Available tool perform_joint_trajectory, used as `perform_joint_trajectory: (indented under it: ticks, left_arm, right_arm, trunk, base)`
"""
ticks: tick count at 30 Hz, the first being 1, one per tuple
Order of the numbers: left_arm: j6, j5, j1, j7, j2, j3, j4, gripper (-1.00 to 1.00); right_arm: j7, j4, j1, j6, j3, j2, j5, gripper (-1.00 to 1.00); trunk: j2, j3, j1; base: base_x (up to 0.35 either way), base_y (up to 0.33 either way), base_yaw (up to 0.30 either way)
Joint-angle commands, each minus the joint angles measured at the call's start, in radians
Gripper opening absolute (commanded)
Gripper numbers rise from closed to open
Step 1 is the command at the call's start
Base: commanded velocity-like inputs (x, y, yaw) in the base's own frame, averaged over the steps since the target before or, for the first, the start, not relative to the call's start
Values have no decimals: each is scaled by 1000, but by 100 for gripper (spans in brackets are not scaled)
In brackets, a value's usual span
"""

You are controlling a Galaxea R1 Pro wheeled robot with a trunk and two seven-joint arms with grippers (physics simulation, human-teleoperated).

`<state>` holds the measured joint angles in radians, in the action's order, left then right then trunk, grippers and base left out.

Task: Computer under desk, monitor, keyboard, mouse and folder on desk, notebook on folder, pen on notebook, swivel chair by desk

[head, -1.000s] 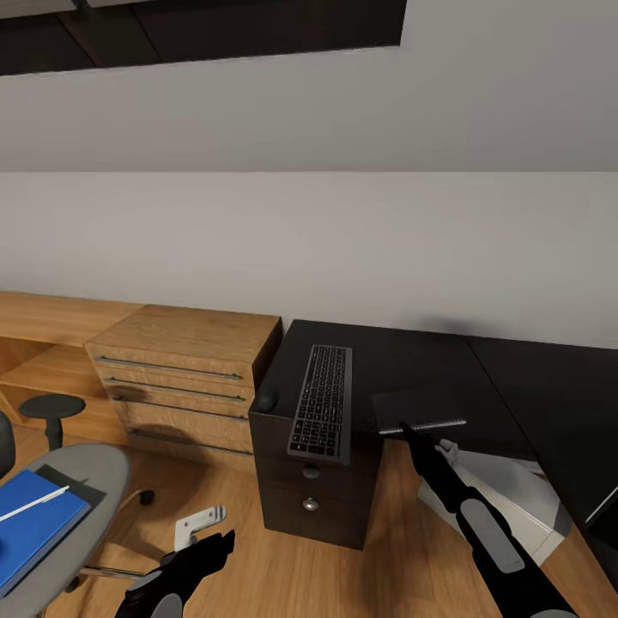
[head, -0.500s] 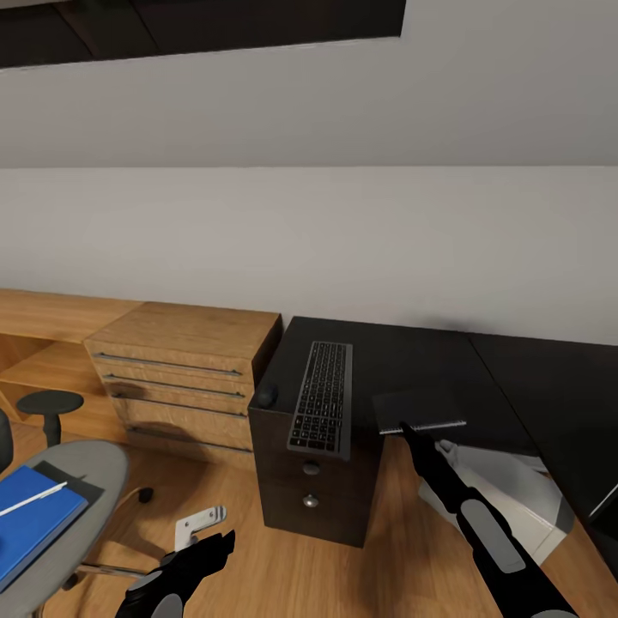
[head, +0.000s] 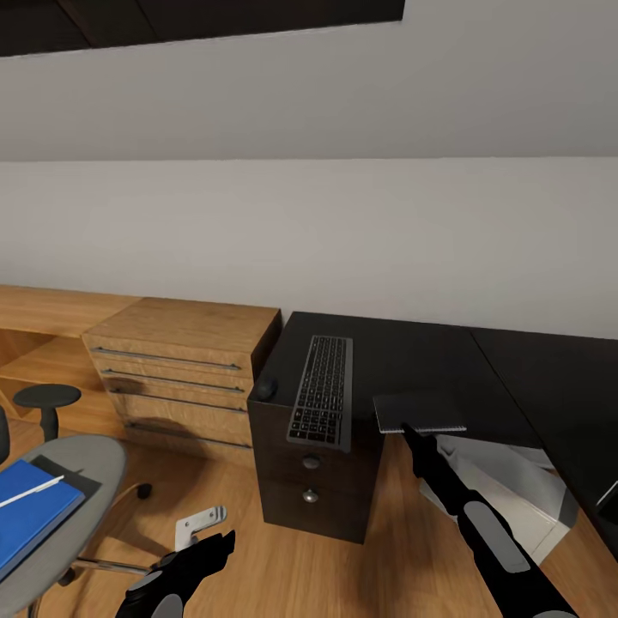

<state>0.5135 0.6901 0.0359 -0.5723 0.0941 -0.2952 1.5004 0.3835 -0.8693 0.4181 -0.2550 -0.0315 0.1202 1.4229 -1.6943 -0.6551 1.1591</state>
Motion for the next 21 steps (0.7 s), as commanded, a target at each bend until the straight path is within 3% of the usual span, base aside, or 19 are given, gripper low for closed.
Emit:
perform_joint_trajectory:
  ticks: [1,14,21]
  left_arm:
    - [0,9,1,-10,1,-2,1,100]
    - [1,11,1,-8,5,-3,1,100]
    - [0,11,1,-7,5,-4,0,100]
  right_arm:
    - [2,0,1,-4,-2,1,12,-100]
    - [3,1,1,-4,-2,1,13,-100]
    - [3,1,1,-4,-1,2,13,-100]
  trunk:
    - [-1,-1,0]
    - [-1,-1,0]
    - [-1,-1,0]
  base:
    - [0,0,0]
    - [6,0,0]
    - [156,0,0]
